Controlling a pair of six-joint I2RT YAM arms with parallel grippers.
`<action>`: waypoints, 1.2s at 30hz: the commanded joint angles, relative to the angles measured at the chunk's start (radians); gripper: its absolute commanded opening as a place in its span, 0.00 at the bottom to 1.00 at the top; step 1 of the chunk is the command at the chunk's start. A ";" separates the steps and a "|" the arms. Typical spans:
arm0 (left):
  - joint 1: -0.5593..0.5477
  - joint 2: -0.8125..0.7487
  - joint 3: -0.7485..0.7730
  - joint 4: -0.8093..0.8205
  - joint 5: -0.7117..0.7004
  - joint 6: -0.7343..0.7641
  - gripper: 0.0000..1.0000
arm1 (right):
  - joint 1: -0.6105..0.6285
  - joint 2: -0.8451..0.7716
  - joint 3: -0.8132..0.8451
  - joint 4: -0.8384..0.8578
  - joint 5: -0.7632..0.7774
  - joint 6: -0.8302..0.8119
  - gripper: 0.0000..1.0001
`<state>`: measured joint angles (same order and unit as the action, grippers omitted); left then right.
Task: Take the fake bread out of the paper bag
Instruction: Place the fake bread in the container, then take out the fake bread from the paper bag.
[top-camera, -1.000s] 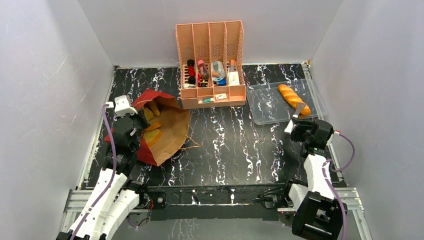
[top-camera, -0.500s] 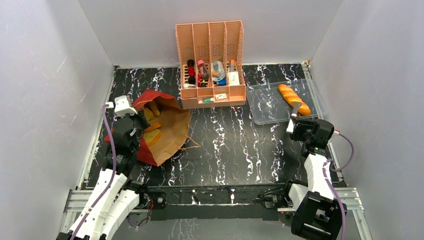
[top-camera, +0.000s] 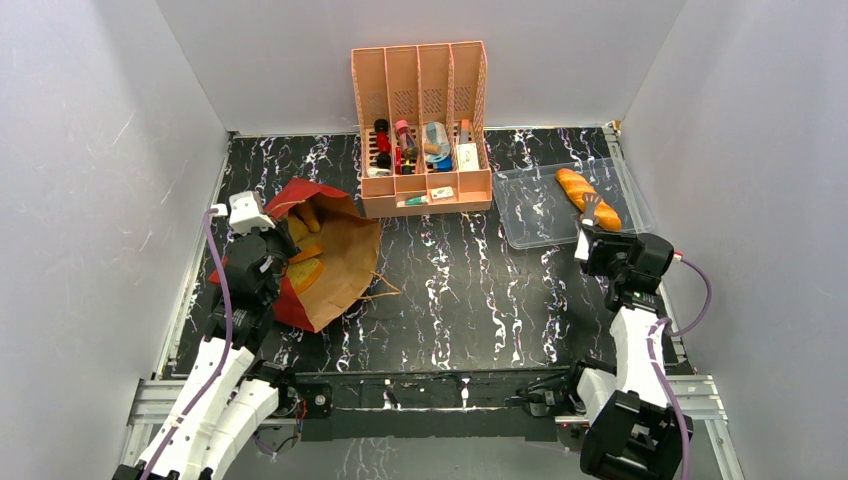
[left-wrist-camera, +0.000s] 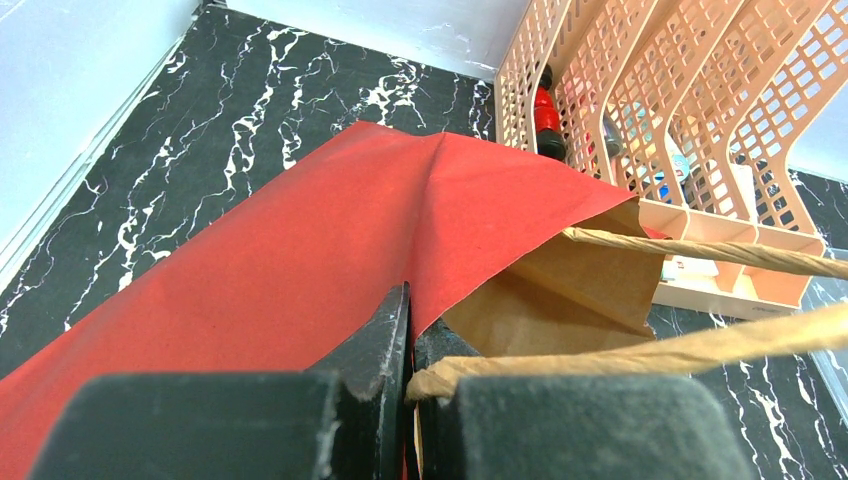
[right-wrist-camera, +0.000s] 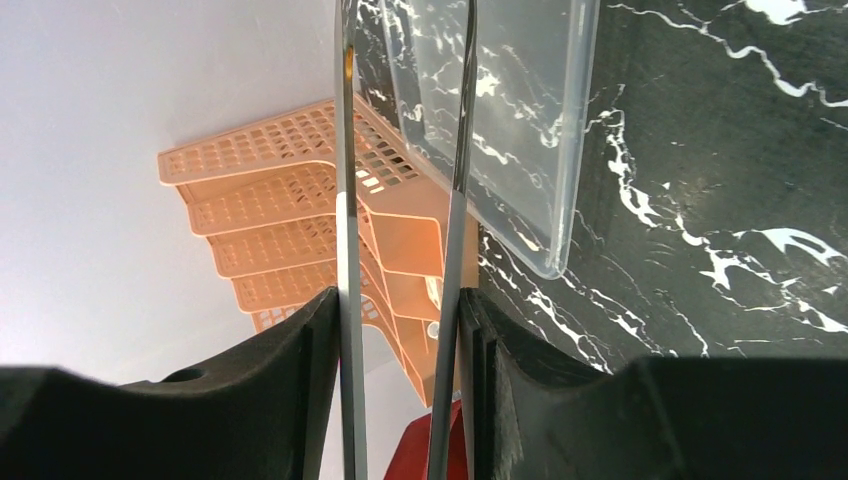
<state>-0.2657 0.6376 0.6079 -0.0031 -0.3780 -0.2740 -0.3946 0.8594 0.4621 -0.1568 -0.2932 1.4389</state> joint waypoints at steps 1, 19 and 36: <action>-0.001 -0.020 0.006 0.023 0.006 -0.016 0.00 | 0.003 -0.031 0.085 0.067 -0.034 -0.041 0.39; -0.001 -0.030 0.040 -0.043 0.024 0.002 0.00 | 0.412 0.034 0.233 0.095 0.100 -0.169 0.35; 0.000 -0.025 0.030 -0.043 0.056 0.027 0.00 | 1.021 -0.034 0.243 0.040 0.396 -0.296 0.32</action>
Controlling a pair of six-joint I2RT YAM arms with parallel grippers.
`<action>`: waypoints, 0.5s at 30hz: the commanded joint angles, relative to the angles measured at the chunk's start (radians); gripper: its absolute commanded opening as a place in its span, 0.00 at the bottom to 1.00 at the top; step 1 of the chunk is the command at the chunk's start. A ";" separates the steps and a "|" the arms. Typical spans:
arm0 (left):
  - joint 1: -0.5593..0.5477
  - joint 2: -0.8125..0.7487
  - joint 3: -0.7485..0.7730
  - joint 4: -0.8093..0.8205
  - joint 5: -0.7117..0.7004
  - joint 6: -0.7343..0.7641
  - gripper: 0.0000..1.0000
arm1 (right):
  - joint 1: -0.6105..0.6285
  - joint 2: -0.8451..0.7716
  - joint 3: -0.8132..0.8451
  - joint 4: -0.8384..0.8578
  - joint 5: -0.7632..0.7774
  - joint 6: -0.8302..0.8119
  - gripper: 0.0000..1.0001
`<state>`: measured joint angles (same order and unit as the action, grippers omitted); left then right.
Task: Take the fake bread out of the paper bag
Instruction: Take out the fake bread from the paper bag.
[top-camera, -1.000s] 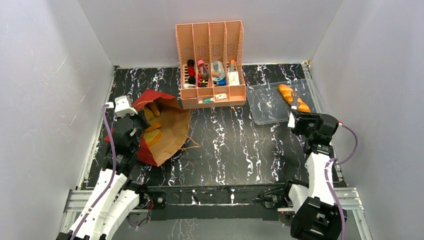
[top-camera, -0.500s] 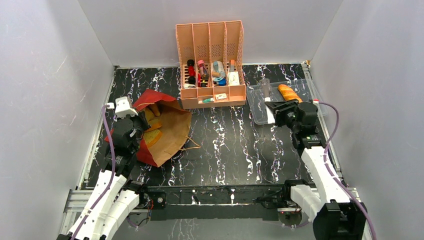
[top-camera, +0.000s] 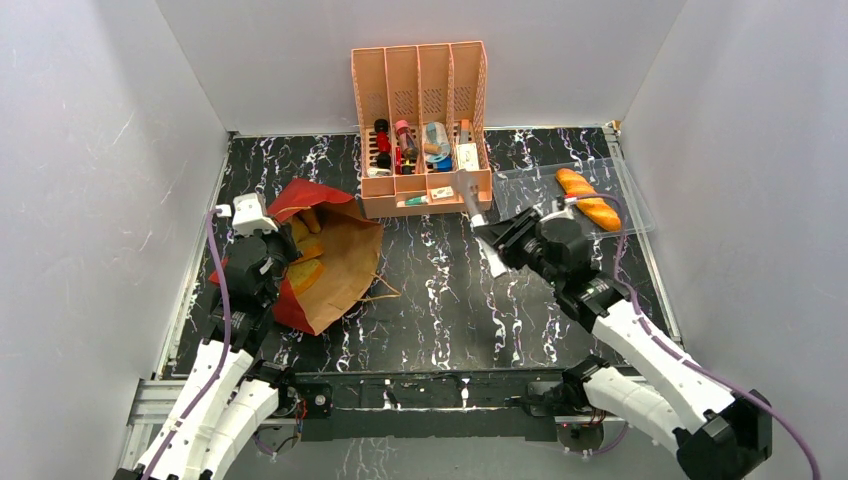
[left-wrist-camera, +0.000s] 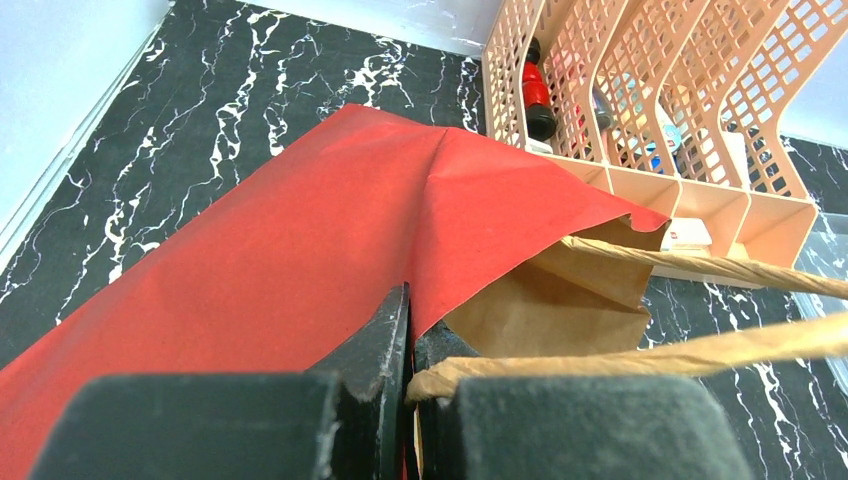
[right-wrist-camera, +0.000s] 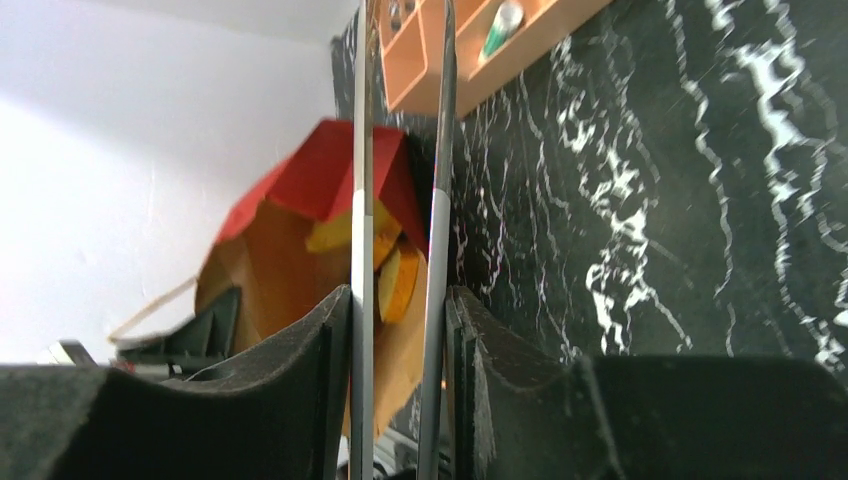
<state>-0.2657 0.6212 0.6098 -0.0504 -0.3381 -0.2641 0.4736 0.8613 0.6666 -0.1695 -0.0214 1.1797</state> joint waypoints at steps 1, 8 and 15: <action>0.000 -0.011 0.024 0.004 0.016 0.018 0.00 | 0.202 -0.037 0.035 0.055 0.146 -0.037 0.32; 0.000 -0.028 0.002 0.010 0.021 0.028 0.00 | 0.486 -0.010 0.037 0.080 0.282 -0.027 0.32; 0.000 -0.027 0.002 0.019 0.029 0.042 0.00 | 0.729 0.056 0.045 0.125 0.382 -0.002 0.32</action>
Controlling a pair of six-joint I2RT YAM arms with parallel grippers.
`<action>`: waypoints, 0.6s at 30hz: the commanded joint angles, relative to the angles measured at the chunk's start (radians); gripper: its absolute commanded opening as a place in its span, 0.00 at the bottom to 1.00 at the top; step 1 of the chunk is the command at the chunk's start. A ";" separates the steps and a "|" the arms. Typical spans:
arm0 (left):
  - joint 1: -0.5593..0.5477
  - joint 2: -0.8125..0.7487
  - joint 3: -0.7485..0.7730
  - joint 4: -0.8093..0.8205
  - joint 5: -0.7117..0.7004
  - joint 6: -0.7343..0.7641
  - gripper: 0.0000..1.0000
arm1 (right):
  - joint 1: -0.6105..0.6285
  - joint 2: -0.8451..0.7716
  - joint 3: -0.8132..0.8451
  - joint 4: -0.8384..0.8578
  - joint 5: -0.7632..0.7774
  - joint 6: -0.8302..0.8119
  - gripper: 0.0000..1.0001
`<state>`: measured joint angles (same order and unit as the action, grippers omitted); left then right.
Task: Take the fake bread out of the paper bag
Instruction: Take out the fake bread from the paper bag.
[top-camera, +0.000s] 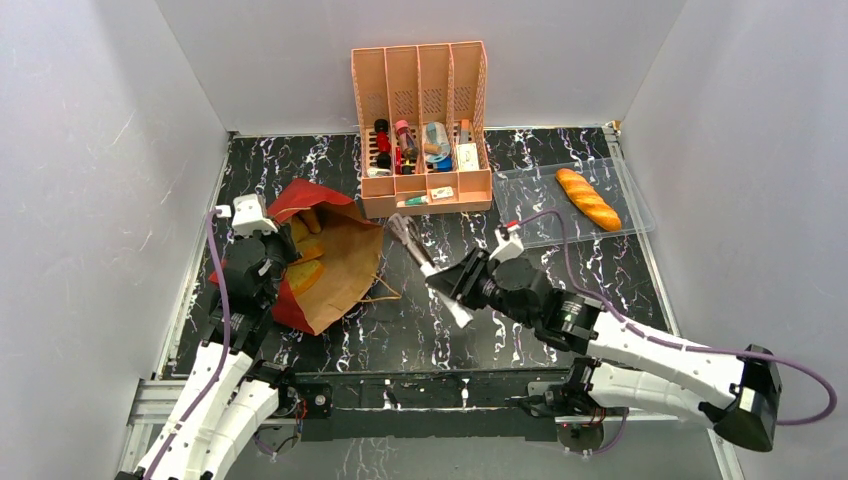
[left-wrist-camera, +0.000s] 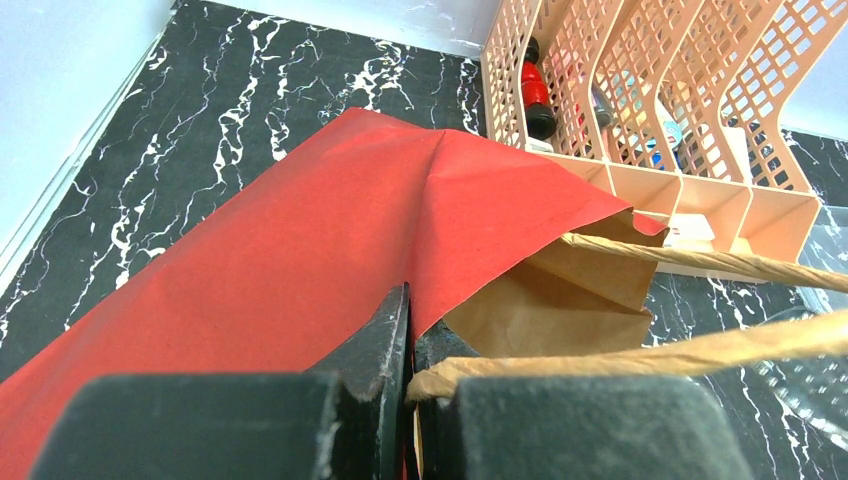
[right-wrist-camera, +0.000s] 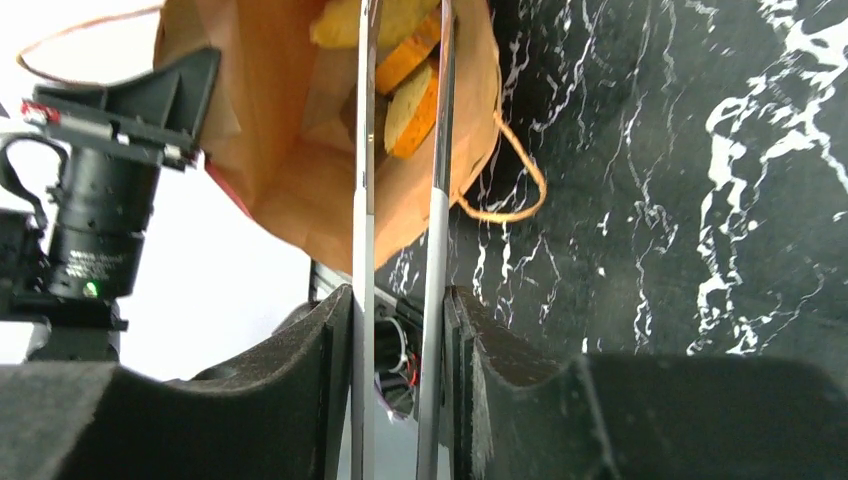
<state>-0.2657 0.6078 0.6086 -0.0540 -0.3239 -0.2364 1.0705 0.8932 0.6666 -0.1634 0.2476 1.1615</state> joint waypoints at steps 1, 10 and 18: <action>0.000 -0.013 0.003 0.024 0.016 0.015 0.00 | 0.155 0.033 0.045 0.127 0.126 0.021 0.32; 0.000 -0.033 0.001 0.028 0.029 0.021 0.00 | 0.286 0.202 0.085 0.247 0.149 0.074 0.32; -0.001 -0.082 -0.021 0.015 0.035 -0.015 0.00 | 0.293 0.379 0.138 0.387 0.093 0.163 0.34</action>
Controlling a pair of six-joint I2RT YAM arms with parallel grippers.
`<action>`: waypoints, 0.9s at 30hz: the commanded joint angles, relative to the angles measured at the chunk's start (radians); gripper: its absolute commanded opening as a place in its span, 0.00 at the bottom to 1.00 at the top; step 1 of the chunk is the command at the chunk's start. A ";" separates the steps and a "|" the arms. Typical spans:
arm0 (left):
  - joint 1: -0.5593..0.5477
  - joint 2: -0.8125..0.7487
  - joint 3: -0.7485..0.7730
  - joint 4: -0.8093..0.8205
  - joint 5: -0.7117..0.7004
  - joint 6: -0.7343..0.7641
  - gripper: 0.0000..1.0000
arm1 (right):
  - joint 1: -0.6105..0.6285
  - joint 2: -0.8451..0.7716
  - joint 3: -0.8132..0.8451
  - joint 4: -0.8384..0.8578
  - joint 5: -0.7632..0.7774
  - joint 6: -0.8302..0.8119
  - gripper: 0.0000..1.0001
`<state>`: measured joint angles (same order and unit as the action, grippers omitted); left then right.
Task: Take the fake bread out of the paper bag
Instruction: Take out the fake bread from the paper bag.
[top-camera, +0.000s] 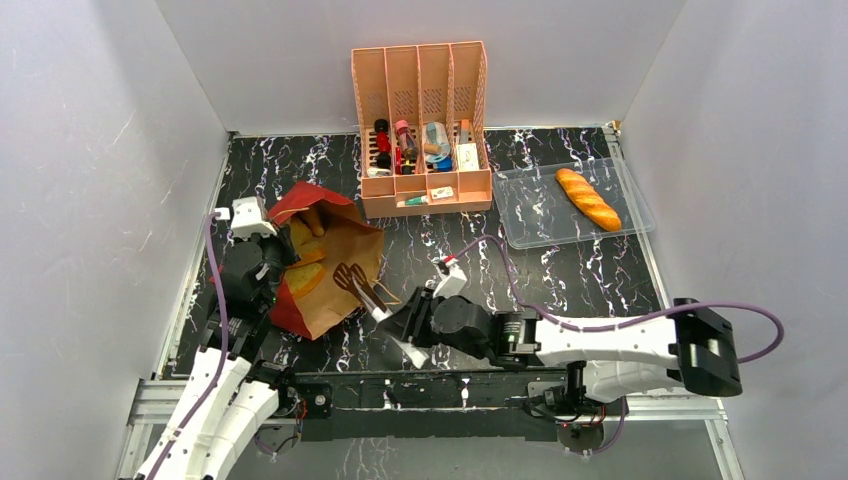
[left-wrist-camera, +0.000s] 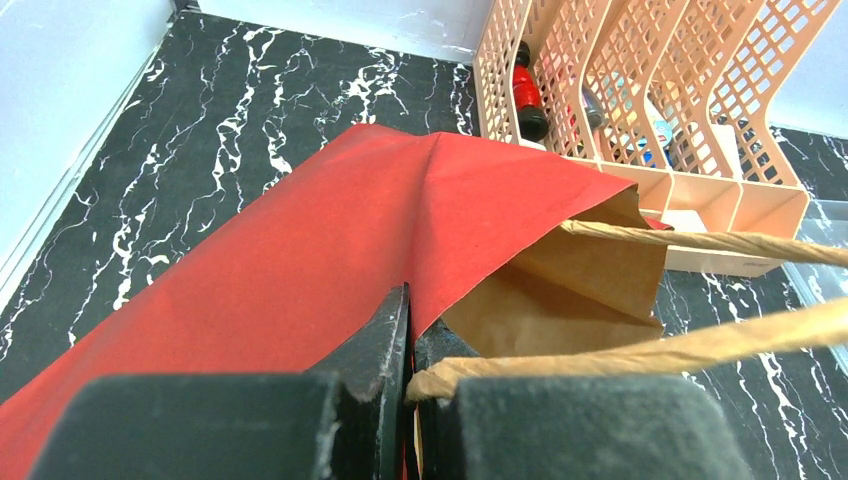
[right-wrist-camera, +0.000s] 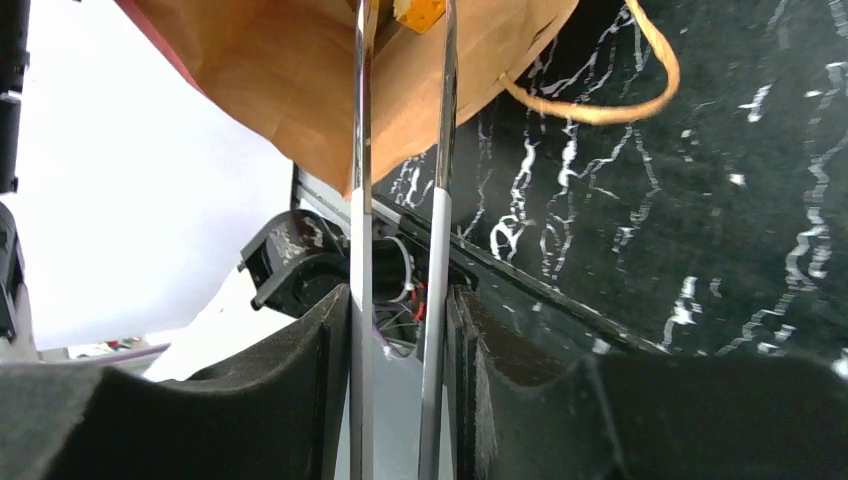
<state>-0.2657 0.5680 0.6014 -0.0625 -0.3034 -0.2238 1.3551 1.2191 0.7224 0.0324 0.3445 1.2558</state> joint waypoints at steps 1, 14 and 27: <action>-0.001 -0.049 -0.018 0.023 0.015 -0.034 0.00 | 0.009 0.069 0.088 0.204 -0.002 0.079 0.34; -0.001 -0.099 -0.041 0.013 0.019 -0.060 0.00 | 0.007 0.232 0.137 0.302 -0.028 0.209 0.38; 0.000 -0.111 -0.050 0.014 0.026 -0.077 0.00 | -0.022 0.296 0.145 0.365 -0.080 0.287 0.39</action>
<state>-0.2657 0.4740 0.5541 -0.0776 -0.2854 -0.2868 1.3479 1.4992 0.8033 0.2850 0.2749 1.5075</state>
